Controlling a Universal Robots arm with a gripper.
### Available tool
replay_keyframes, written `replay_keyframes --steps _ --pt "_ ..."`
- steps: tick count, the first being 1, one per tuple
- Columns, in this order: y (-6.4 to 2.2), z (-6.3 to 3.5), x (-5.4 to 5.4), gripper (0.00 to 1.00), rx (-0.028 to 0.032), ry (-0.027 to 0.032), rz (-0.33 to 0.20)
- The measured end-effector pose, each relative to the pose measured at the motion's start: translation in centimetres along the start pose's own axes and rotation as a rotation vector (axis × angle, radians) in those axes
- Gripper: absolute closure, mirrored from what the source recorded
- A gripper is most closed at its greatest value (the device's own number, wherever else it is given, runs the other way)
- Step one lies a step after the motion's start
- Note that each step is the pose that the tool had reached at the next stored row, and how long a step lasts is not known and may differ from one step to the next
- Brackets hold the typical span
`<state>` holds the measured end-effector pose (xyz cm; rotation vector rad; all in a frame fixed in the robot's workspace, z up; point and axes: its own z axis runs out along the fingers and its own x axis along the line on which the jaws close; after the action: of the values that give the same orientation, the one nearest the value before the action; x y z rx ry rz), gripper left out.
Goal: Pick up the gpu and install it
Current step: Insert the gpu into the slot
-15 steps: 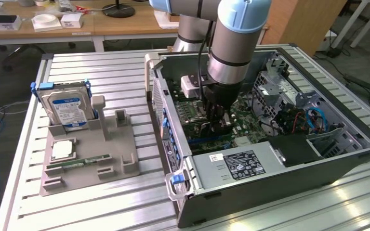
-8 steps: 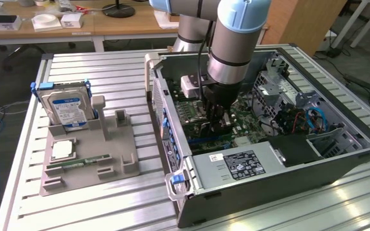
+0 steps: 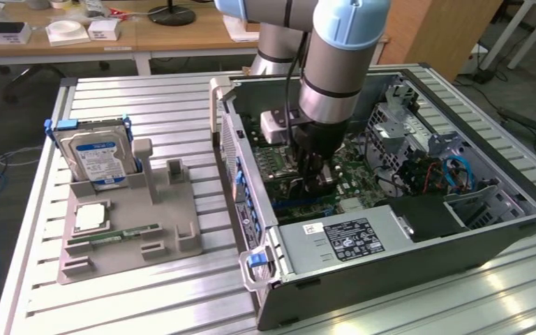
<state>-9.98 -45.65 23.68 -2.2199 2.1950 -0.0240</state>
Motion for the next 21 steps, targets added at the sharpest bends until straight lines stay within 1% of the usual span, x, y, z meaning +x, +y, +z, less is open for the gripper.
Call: replay_keyframes --steps 3,5,21 --pt "0.02 0.17 0.01 0.73 -0.0003 0.0006 0.0" --pt "0.03 0.31 0.01 0.73 -0.0001 -0.0002 0.0" --pt "0.03 0.42 0.01 0.73 -0.0003 0.0001 0.0"
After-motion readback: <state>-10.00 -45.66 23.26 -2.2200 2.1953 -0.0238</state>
